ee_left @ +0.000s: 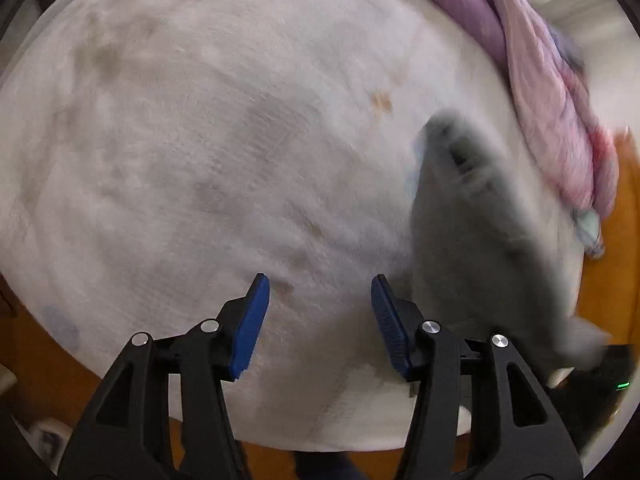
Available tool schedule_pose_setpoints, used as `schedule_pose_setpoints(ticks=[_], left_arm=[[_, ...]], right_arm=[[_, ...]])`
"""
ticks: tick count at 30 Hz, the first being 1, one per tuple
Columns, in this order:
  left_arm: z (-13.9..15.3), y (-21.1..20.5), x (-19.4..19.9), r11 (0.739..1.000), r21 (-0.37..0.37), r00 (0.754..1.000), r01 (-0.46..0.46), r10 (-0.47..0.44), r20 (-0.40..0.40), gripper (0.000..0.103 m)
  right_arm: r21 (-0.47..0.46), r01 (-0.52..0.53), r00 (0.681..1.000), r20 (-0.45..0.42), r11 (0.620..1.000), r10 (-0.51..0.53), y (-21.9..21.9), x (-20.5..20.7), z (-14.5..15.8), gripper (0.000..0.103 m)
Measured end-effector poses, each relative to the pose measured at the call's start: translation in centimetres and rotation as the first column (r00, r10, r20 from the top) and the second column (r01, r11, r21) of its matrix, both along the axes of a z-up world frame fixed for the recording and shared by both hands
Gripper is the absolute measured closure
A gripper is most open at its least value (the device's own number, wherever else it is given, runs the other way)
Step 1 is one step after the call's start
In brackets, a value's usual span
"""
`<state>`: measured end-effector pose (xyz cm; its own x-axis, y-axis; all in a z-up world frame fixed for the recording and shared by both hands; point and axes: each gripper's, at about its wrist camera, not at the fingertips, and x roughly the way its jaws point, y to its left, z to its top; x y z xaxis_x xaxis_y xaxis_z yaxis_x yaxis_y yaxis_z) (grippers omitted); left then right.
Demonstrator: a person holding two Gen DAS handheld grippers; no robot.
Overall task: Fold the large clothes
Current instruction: 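Lift the hoodie hem with the right gripper and fold it over toward the hood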
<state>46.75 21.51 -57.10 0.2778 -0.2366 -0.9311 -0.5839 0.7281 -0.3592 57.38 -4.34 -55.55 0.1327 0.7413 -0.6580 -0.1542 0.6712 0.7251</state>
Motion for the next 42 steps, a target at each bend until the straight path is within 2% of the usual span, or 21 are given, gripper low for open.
schedule_pose_setpoints(ticks=[2, 3, 7, 10, 13, 16, 18, 19, 22, 24, 25, 28, 29, 33, 35, 36, 37, 38, 39, 40, 42], left_arm=[[0.7, -3.0, 1.9, 0.999, 0.019, 0.998, 0.043, -0.044, 0.037, 0.049], [1.5, -4.8, 2.9, 0.997, 0.02, 0.993, 0.081, -0.082, 0.085, 0.049], [3.8, -11.3, 5.7, 0.969, 0.094, 0.954, 0.23, -0.243, 0.177, 0.049], [3.9, -15.8, 7.5, 0.95, 0.057, 0.928, 0.307, -0.312, 0.204, 0.049], [2.9, -19.7, 8.6, 0.931, 0.06, 0.913, 0.36, -0.365, 0.18, 0.049], [0.1, -22.8, 9.8, 0.9, 0.087, 0.895, 0.427, -0.434, 0.102, 0.045], [-1.5, -24.5, 10.5, 0.896, 0.08, 0.894, 0.437, -0.443, 0.071, 0.044], [-1.9, -25.4, 11.0, 0.885, 0.104, 0.885, 0.454, -0.461, 0.061, 0.044], [-2.0, -27.3, 11.9, 0.85, 0.178, 0.863, 0.496, -0.505, 0.009, 0.038], [-2.3, -27.3, 12.0, 0.849, 0.192, 0.866, 0.493, -0.5, -0.014, 0.034], [-2.5, -27.4, 12.0, 0.843, 0.201, 0.863, 0.499, -0.505, -0.024, 0.034], [-3.0, -27.1, 12.0, 0.839, 0.202, 0.859, 0.506, -0.512, -0.027, 0.033], [-2.8, -27.0, 12.1, 0.836, 0.2, 0.856, 0.51, -0.515, -0.03, 0.033], [-2.7, -27.1, 12.2, 0.841, 0.178, 0.856, 0.51, -0.517, -0.013, 0.027], [-2.5, -26.9, 11.9, 0.844, 0.163, 0.854, 0.512, -0.52, 0.011, 0.025], [-2.3, -26.7, 11.7, 0.847, 0.157, 0.855, 0.508, -0.518, 0.024, 0.025], [-2.0, -26.0, 11.4, 0.863, 0.137, 0.867, 0.486, -0.496, 0.05, 0.025], [-1.7, -25.4, 11.0, 0.88, 0.114, 0.88, 0.462, -0.471, 0.068, 0.025], [-1.4, -24.5, 10.4, 0.902, 0.094, 0.9, 0.421, -0.429, 0.082, 0.025], [-1.2, -23.9, 9.8, 0.917, 0.082, 0.914, 0.39, -0.396, 0.089, 0.025], [-1.3, -21.7, 7.9, 0.951, 0.04, 0.946, 0.307, -0.31, 0.092, 0.025]], right_arm=[[0.05, 0.068, 0.997, -0.042, 0.996, -0.066, -3.0, -0.2, 0.7, 0.095], [0.065, 0.096, 0.994, -0.058, 0.993, -0.092, -4.1, -0.1, 1.1, 0.095], [0.112, 0.25, 0.963, -0.131, 0.962, -0.236, -9.7, -0.1, 1.0, 0.095], [0.086, 0.374, 0.918, -0.176, 0.924, -0.355, -14.7, -0.2, 0.3, 0.095], [0.051, 0.484, 0.848, -0.273, 0.873, -0.454, -18.8, -0.5, -2.0, 0.095], [-0.003, 0.514, 0.804, -0.345, 0.858, -0.483, -21.7, -0.3, -5.0, 0.089], [-0.034, 0.524, 0.777, -0.389, 0.851, -0.494, -23.1, -0.2, -6.4, 0.085], [-0.036, 0.527, 0.772, -0.397, 0.849, -0.496, -23.5, -0.1, -6.7, 0.084], [-0.04, 0.485, 0.795, -0.397, 0.874, -0.46, -24.3, 0.1, -5.5, 0.08], [-0.11, 0.45, 0.815, -0.355, 0.886, -0.458, -24.7, -0.1, -4.1, 0.065], [-0.135, 0.435, 0.824, -0.34, 0.89, -0.454, -24.8, -0.2, -3.5, 0.063], [-0.253, 0.358, 0.876, -0.243, 0.899, -0.417, -26.0, -0.5, -1.2, 0.063], [-0.269, 0.323, 0.909, -0.179, 0.907, -0.377, -26.1, -0.3, 0.3, 0.063], [-0.246, 0.212, 0.973, -0.034, 0.946, -0.227, -23.6, 2.2, 1.9, 0.072], [-0.223, 0.155, 0.987, -0.005, 0.962, -0.16, -21.9, 3.4, 1.4, 0.078], [-0.203, 0.131, 0.991, -0.012, 0.97, -0.136, -21.0, 4.1, 0.4, 0.083], [-0.214, 0.11, 0.992, -0.03, 0.971, -0.119, -20.2, 4.5, -1.1, 0.085], [-0.281, 0.074, 0.994, -0.051, 0.957, -0.092, -19.3, 5.3, -3.1, 0.088], [-0.348, 0.041, 0.995, -0.073, 0.937, -0.07, -18.8, 5.6, -4.6, 0.098], [-0.386, 0.015, 0.993, -0.1, 0.922, -0.058, -18.5, 5.8, -6.3, 0.1], [-0.383, 0.044, 0.981, -0.159, 0.923, -0.113, -19.1, 5.9, -8.9, 0.101]])
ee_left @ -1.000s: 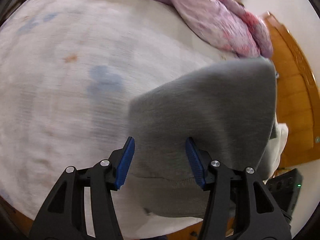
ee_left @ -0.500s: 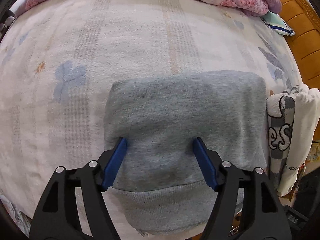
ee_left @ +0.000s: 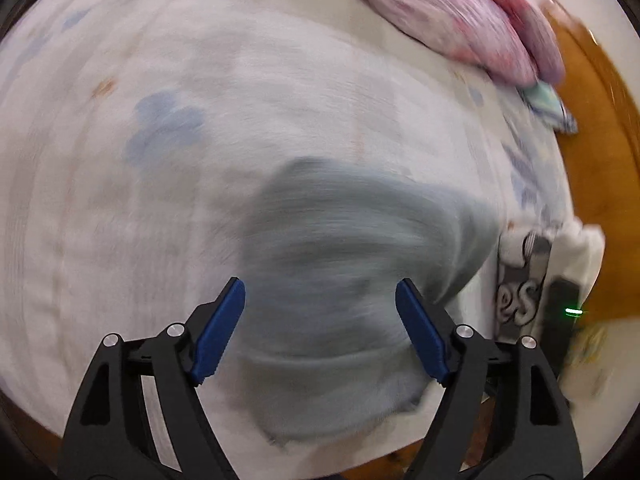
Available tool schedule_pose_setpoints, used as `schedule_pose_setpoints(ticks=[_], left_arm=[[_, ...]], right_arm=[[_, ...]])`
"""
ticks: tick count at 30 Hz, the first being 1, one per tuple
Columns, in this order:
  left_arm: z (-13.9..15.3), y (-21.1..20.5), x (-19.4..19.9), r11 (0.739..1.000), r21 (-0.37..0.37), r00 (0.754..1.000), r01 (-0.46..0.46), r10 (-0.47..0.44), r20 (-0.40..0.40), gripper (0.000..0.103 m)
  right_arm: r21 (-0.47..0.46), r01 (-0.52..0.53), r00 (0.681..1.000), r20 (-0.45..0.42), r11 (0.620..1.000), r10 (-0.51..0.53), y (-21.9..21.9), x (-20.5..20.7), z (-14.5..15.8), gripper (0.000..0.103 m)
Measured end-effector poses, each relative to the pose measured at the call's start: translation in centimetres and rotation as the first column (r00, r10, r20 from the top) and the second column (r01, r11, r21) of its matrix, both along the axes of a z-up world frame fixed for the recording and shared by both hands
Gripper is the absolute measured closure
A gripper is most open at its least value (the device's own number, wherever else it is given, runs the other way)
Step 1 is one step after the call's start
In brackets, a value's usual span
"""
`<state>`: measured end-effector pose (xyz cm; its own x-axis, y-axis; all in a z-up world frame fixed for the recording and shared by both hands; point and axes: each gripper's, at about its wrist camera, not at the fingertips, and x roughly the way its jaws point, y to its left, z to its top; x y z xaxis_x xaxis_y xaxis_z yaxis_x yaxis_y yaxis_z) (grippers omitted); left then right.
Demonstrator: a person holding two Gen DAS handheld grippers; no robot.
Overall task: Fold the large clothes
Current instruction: 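Lift the hoodie hem with the right gripper and fold it over toward the hood, then grasp the folded grey hoodie ribbed hem with the left gripper while the right gripper grips its other end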
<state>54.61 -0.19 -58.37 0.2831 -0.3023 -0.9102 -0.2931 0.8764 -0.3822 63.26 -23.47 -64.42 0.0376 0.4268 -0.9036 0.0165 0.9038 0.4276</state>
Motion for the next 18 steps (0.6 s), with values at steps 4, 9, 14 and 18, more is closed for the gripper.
schedule_pose_setpoints(ticks=[4, 9, 14, 18], left_arm=[[-2.4, 2.7, -3.6, 0.994, -0.082, 0.993, -0.077, 0.069, -0.091, 0.025], [-5.7, 1.2, -5.4, 0.979, -0.196, 0.986, -0.061, 0.029, -0.162, 0.024], [-8.3, 0.3, -5.2, 0.952, -0.289, 0.984, -0.105, 0.058, -0.169, 0.014], [-10.3, 0.1, -5.1, 0.929, -0.344, 0.977, -0.139, 0.072, -0.2, 0.008]], right_arm=[[0.025, 0.039, 0.998, -0.05, 0.999, -0.038, -0.5, 0.8, -0.7, 0.102], [0.016, 0.03, 0.999, -0.045, 0.999, -0.029, -0.5, 0.6, -1.1, 0.102], [-0.006, 0.029, 0.999, -0.037, 1.0, -0.029, 0.2, 1.2, -0.6, 0.102], [-0.001, 0.05, 0.998, -0.023, 0.999, -0.05, 0.4, 1.2, -0.7, 0.102]])
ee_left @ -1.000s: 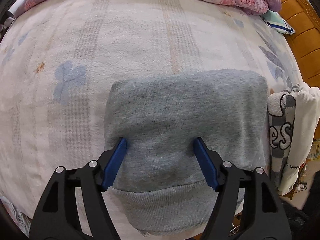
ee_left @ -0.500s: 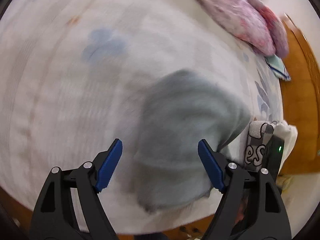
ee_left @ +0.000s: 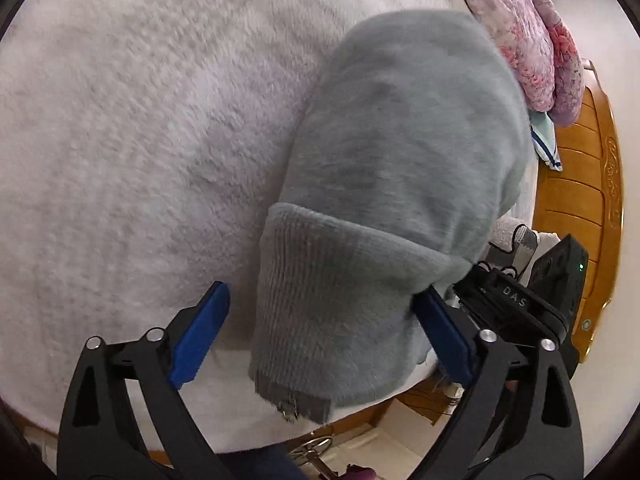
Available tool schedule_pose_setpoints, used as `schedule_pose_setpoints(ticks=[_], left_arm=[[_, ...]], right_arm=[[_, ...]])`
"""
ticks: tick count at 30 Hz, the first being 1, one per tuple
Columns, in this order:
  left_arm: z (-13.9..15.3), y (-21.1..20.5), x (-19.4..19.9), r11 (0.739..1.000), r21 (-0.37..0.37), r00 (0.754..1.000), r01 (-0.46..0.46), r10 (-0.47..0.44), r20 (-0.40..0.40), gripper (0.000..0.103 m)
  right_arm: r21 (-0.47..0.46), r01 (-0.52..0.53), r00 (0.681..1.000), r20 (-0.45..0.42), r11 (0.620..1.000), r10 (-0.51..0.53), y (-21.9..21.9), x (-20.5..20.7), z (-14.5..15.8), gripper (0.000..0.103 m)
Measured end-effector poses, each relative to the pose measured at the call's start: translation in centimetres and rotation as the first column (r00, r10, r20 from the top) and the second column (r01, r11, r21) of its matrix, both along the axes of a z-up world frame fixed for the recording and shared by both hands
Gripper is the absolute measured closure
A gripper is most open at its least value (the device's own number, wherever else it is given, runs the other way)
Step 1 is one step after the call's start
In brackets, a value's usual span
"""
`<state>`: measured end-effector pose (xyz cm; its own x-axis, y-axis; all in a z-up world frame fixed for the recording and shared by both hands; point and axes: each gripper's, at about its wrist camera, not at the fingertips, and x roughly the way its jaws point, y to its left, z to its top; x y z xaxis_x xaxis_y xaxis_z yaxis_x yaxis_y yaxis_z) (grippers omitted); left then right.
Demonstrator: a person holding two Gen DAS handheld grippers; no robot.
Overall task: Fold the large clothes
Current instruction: 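Grasp the folded grey hoodie ribbed hem with the left gripper while the right gripper grips its other end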
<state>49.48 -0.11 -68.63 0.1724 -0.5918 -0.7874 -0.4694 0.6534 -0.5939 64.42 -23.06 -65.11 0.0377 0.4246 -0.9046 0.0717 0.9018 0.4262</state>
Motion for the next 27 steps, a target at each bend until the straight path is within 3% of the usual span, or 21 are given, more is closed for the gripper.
schedule_pose_setpoints(ticks=[2, 3, 5, 8, 9, 11, 12, 15, 17, 19, 21, 22, 23, 27], left_arm=[[-0.7, -0.3, 0.5, 1.0, -0.007, 1.0, 0.012, -0.012, -0.013, 0.008], [-0.7, -0.3, 0.8, 1.0, -0.011, 1.0, 0.013, -0.013, -0.018, 0.015], [0.0, -0.5, 1.4, 0.999, -0.019, 0.999, 0.034, -0.034, 0.001, 0.044], [1.2, -0.6, 1.9, 0.998, -0.012, 0.998, 0.062, -0.062, -0.008, 0.057], [1.4, -0.4, 2.1, 0.998, -0.03, 0.998, 0.053, -0.054, -0.019, 0.059], [2.1, 0.0, 2.6, 0.997, -0.056, 0.998, 0.048, -0.049, -0.025, 0.061], [2.5, 0.2, 2.8, 0.996, -0.078, 0.999, 0.04, -0.043, -0.03, 0.061], [4.0, 1.1, 3.4, 0.993, -0.114, 0.999, 0.016, -0.02, -0.035, 0.062], [4.6, 1.7, 3.9, 0.991, -0.137, 0.999, -0.004, -0.002, -0.048, 0.063], [5.2, 2.3, 4.6, 0.988, -0.151, 0.998, -0.015, 0.006, -0.065, 0.063], [5.6, 2.4, 5.1, 0.987, -0.16, 0.997, -0.016, 0.005, -0.073, 0.063], [5.7, 2.7, 5.1, 0.987, -0.162, 0.997, -0.016, 0.004, -0.076, 0.063], [5.8, 3.1, 4.9, 0.987, -0.161, 0.997, -0.013, 0.001, -0.077, 0.063], [5.4, 2.9, 5.0, 0.986, -0.168, 0.996, -0.015, 0.0, -0.089, 0.063]], right_arm=[[0.012, 0.023, 1.0, 0.011, 1.0, -0.023, 0.1, -0.5, 0.1, 0.102], [0.022, 0.039, 0.999, 0.019, 0.999, -0.04, -0.1, -0.7, 0.2, 0.102], [0.047, 0.08, 0.996, 0.027, 0.996, -0.081, -0.7, -1.1, 0.4, 0.101], [0.088, 0.163, 0.985, 0.039, 0.983, -0.167, -1.9, -2.2, 1.6, 0.096], [0.12, 0.201, 0.978, 0.037, 0.972, -0.206, -2.5, -3.0, 2.2, 0.088], [0.172, 0.289, 0.954, 0.035, 0.942, -0.299, -3.7, -4.7, 3.5, 0.056], [0.189, 0.353, 0.93, 0.037, 0.916, -0.366, -4.5, -6.1, 4.3, 0.035], [0.311, 0.492, 0.861, -0.032, 0.813, -0.508, -6.1, -10.0, 4.8, 0.032], [0.371, 0.634, 0.762, -0.152, 0.679, -0.629, -7.2, -13.3, 3.3, 0.026], [0.434, 0.774, 0.61, -0.32, 0.461, -0.725, -7.6, -17.0, 0.6, 0.024], [0.452, 0.849, 0.478, -0.431, 0.275, -0.765, -7.1, -19.5, -1.4, 0.024], [0.462, 0.863, 0.434, -0.47, 0.205, -0.769, -7.0, -20.3, -2.1, 0.024], [0.483, 0.867, 0.395, -0.512, 0.125, -0.763, -6.1, -20.8, -2.8, 0.024], [0.559, 0.829, 0.359, -0.559, -0.019, -0.748, -4.1, -20.8, -4.1, 0.02]])
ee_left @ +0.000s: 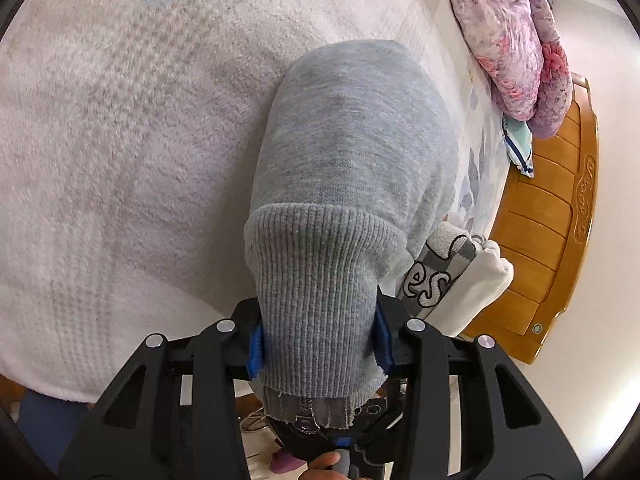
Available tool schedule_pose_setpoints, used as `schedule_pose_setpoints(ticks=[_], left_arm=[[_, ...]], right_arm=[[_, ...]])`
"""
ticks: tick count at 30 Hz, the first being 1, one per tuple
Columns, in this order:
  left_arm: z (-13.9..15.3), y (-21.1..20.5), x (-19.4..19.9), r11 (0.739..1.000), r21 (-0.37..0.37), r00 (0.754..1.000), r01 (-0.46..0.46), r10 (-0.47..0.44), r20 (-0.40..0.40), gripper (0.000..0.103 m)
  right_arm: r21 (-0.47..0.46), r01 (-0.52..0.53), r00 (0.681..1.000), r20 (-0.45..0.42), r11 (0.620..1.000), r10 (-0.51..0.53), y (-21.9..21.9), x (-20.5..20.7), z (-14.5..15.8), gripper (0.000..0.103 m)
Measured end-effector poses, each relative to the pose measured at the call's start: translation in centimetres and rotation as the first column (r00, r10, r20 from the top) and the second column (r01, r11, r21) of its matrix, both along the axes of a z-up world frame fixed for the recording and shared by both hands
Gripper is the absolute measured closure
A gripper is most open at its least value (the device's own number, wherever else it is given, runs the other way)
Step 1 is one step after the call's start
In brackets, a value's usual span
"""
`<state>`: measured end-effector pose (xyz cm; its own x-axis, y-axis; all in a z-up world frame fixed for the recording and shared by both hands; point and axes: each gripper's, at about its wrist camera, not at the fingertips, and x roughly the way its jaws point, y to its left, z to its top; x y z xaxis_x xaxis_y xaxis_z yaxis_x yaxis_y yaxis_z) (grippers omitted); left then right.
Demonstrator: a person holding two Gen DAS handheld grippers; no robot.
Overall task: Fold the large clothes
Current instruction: 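Grasp the folded grey hoodie ribbed hem with the left gripper while the right gripper grips its other end, then carry the folded hoodie with both grippers onto the clothes stack by the headboard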
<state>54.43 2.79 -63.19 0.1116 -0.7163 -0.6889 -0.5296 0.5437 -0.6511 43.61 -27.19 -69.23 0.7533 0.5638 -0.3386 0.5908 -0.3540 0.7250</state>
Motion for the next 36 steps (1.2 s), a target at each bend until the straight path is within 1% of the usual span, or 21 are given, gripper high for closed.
schedule_pose_setpoints(ticks=[1, 2, 3, 5, 7, 10, 12, 14, 15, 16, 17, 18, 19, 20, 22, 24, 26, 30, 33, 34, 36], left_arm=[[-0.2, 0.1, -0.1, 1.0, -0.007, 1.0, -0.005, 0.005, -0.006, 0.063], [-0.3, 0.1, -0.1, 1.0, -0.016, 1.0, -0.007, 0.007, -0.011, 0.063], [-0.3, 0.0, -0.2, 1.0, -0.019, 1.0, -0.003, 0.003, -0.012, 0.063], [-0.3, 0.1, -0.2, 1.0, -0.023, 1.0, 0.0, -0.001, -0.015, 0.063], [-0.4, 0.4, -0.2, 0.999, -0.037, 1.0, -0.002, 0.001, -0.023, 0.063], [-0.7, 0.6, -0.4, 0.998, -0.061, 0.999, -0.019, 0.017, -0.038, 0.063], [-0.8, 0.5, -0.5, 0.998, -0.057, 0.999, -0.013, 0.01, -0.04, 0.062], [-0.9, 0.5, -0.7, 0.998, -0.058, 0.999, -0.018, 0.016, -0.043, 0.062], [-0.9, 0.5, -0.7, 0.998, -0.061, 0.999, -0.026, 0.023, -0.044, 0.062], [-0.9, 0.5, -0.7, 0.998, -0.062, 0.999, -0.031, 0.028, -0.044, 0.062], [-0.8, 0.6, -0.7, 0.997, -0.063, 0.999, -0.032, 0.029, -0.041, 0.062], [-0.6, 0.7, -0.6, 0.997, -0.067, 0.999, -0.035, 0.033, -0.036, 0.062], [-0.1, 0.6, -0.5, 0.998, -0.056, 1.0, -0.021, 0.021, -0.017, 0.062], [0.4, 0.5, -0.4, 0.999, -0.051, 1.0, -0.01, 0.01, -0.002, 0.062], [1.1, 0.0, -0.6, 0.998, -0.065, 1.0, -0.011, 0.01, -0.002, 0.062], [2.2, -0.6, -0.9, 0.999, -0.038, 1.0, 0.0, 0.0, 0.024, 0.062], [3.9, -1.4, -1.2, 1.0, -0.011, 0.998, 0.002, -0.002, 0.055, 0.062], [8.5, -3.3, -1.3, 1.0, 0.01, 0.99, 0.009, -0.011, 0.142, 0.062], [13.5, -6.3, -1.1, 0.999, 0.029, 0.968, 0.032, -0.038, 0.246, 0.062], [14.9, -7.3, -0.9, 0.999, 0.031, 0.961, 0.036, -0.043, 0.275, 0.062], [17.9, -10.2, -0.7, 0.999, 0.026, 0.936, 0.042, -0.048, 0.35, 0.062]], right_arm=[[0.004, 0.0, 1.0, 0.012, 1.0, 0.0, 0.5, 0.4, -0.3, 0.017], [-0.031, -0.017, 1.0, 0.003, 0.999, 0.018, 0.7, 0.8, -0.6, 0.016], [-0.037, -0.021, 1.0, -0.002, 0.999, 0.021, 1.2, 1.1, -0.8, 0.016], [0.015, -0.005, 1.0, 0.012, 1.0, 0.004, 1.8, 1.6, -2.1, 0.014], [0.007, -0.007, 1.0, 0.018, 1.0, 0.007, 2.0, 2.3, -2.6, 0.012], [0.025, -0.007, 0.999, 0.043, 1.0, 0.006, 2.5, 3.9, -3.4, 0.011], [0.019, -0.025, 0.998, 0.053, 1.0, 0.024, 3.5, 5.3, -3.2, 0.011], [0.017, -0.037, 0.998, 0.057, 0.999, 0.036, 3.5, 6.2, -3.0, 0.011], [0.002, -0.046, 0.997, 0.061, 0.999, 0.046, 3.4, 6.6, -2.5, 0.02], [-0.033, -0.076, 0.994, 0.077, 0.997, 0.079, 2.9, 7.1, -1.7, 0.034], [-0.056, -0.099, 0.991, 0.084, 0.993, 0.104, 2.7, 7.4, -1.1, 0.039], [-0.1, -0.147, 0.984, 0.087, 0.984, 0.156, 2.3, 7.7, -0.1, 0.054], [-0.123, -0.167, 0.979, 0.095, 0.978, 0.179, 2.0, 7.8, 0.6, 0.062], [-0.146, -0.19, 0.973, 0.101, 0.971, 0.206, 1.5, 7.9, 1.6, 0.064], [-0.21, -0.229, 0.964, 0.087, 0.951, 0.251, 0.8, 8.4, 3.2, 0.068], [-0.279, -0.279, 0.947, 0.08, 0.919, 0.312, 0.0, 9.6, 5.4, 0.07], [-0.357, -0.339, 0.917, 0.08, 0.87, 0.39, -0.7, 10.9, 8.0, 0.071], [-0.433, -0.387, 0.872, 0.116, 0.814, 0.476, -2.8, 12.5, 12.9, 0.071], [-0.479, -0.391, 0.84, 0.162, 0.786, 0.517, -5.1, 13.0, 17.1, 0.071], [-0.496, -0.385, 0.826, 0.19, 0.778, 0.53, -6.9, 13.4, 18.8, 0.071], [-0.526, -0.368, 0.806, 0.23, 0.766, 0.545, -9.0, 13.0, 21.5, 0.071]])
